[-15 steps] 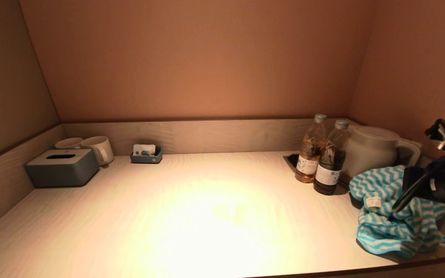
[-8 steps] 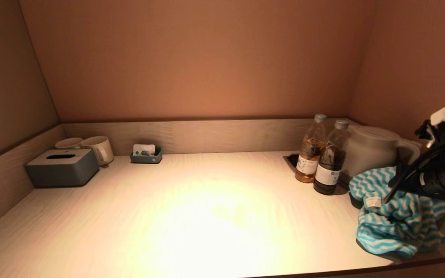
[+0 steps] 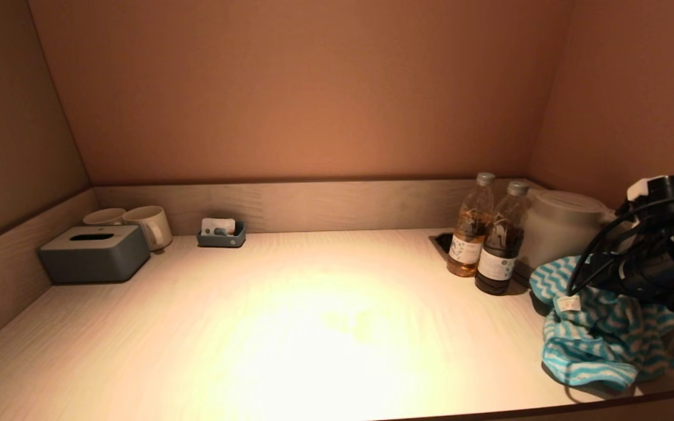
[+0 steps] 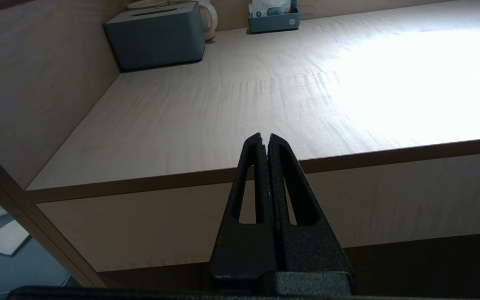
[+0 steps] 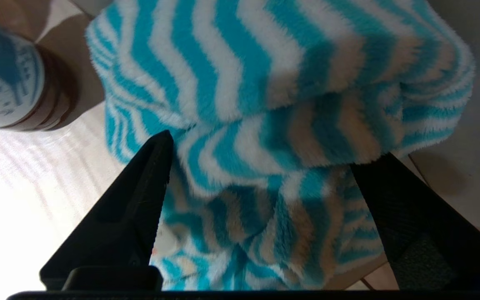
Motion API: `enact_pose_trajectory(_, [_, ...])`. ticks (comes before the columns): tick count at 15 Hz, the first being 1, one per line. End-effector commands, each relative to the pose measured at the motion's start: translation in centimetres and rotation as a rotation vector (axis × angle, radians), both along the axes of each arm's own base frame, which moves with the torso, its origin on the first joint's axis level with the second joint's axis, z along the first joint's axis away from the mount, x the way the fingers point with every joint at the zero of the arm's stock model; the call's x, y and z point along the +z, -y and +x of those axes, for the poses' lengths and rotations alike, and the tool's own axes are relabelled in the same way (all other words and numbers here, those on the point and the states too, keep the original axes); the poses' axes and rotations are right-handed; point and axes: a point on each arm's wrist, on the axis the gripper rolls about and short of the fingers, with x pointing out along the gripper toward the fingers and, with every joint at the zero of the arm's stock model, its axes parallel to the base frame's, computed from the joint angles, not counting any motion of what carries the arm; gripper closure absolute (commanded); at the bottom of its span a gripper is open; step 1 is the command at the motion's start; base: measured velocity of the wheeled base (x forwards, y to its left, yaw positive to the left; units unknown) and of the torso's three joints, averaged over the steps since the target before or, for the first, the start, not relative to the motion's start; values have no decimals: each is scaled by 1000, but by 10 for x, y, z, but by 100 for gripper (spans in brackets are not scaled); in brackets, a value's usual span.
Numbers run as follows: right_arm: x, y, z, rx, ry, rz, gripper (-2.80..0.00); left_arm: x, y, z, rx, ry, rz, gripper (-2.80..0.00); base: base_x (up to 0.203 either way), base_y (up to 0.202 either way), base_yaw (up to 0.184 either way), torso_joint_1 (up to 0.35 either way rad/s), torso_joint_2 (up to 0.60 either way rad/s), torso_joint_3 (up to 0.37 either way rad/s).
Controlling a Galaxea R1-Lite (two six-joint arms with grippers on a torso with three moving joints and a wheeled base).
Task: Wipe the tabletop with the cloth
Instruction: Pick up the tablecloth
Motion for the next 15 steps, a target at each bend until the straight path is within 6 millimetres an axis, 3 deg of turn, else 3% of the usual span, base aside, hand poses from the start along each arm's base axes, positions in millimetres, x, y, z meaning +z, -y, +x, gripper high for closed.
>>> enact_pose_trajectory(1, [-13,6,8,-12,-36,12,-280,0,0,0,0,0,1,0,0,0,0,0,0,0])
enact_pose_trajectory(11, [-57,17,23,-8,-144,94,-280,0,0,0,0,0,1,0,0,0,0,0,0,0])
enact_pose_trajectory(12, [-60,20,21,0,-144,124,0,0,0,0,0,0,1,0,0,0,0,0,0,0])
enact_pose_trajectory(15, [-61,21,21,-2,-149,128,0,0,0,0,0,0,1,0,0,0,0,0,0,0])
